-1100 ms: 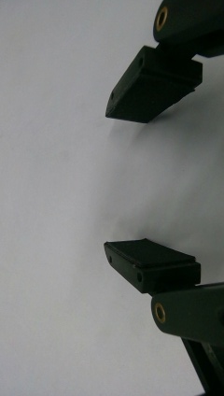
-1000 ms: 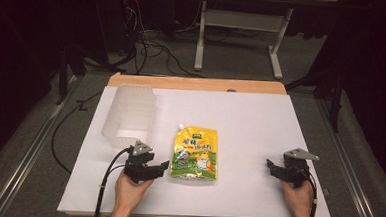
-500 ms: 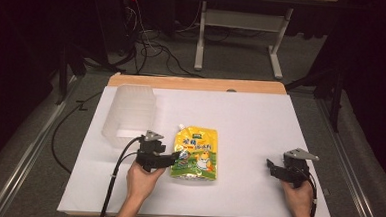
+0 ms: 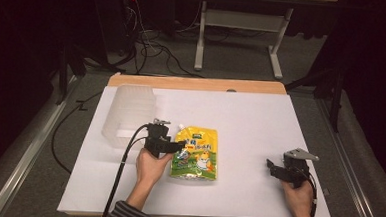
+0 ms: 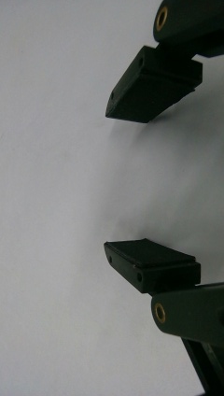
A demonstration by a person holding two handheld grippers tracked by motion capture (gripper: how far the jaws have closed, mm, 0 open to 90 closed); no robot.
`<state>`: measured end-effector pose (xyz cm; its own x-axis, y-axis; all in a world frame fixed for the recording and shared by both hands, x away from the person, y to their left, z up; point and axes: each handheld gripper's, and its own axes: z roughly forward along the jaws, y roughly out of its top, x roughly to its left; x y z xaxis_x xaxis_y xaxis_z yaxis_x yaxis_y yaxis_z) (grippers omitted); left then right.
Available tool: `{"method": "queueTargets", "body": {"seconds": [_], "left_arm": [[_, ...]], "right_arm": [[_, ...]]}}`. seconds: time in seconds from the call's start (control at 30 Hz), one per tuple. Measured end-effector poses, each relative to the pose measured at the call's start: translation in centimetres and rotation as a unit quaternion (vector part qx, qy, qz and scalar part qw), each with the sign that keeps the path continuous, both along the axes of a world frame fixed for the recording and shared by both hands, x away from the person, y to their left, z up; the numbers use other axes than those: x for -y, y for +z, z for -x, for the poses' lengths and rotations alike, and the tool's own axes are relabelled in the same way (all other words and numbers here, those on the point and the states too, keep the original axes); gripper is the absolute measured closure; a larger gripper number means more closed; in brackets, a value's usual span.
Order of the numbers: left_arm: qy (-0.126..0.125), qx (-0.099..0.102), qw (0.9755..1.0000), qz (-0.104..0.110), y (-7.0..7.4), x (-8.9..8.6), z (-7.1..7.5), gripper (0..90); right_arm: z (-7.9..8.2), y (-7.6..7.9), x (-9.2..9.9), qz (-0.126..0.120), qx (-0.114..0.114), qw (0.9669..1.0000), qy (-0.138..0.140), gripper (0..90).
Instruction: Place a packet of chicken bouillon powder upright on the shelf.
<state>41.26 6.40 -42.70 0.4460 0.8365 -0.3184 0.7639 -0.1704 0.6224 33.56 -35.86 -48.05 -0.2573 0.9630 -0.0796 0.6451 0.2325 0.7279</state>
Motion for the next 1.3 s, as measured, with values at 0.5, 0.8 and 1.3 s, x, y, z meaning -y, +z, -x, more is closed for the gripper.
{"method": "queueTargets", "body": {"seconds": [0.5,0.8,1.3], "left_arm": [[0.026,-0.056,0.9978,0.024,-2.8,0.6,-3.4,31.9],[0.025,-0.066,0.9969,0.035,-3.7,1.2,-4.0,33.1],[-0.005,-0.064,0.9974,0.033,-3.9,1.5,-4.3,45.9]], "right_arm": [[0.0,0.0,0.0,0.0,0.0,1.0,0.001,31.1],[0.0,0.0,0.0,0.001,0.001,1.0,0.002,31.4],[0.1,0.0,-0.2,0.005,0.003,1.0,0.003,32.1]]}}
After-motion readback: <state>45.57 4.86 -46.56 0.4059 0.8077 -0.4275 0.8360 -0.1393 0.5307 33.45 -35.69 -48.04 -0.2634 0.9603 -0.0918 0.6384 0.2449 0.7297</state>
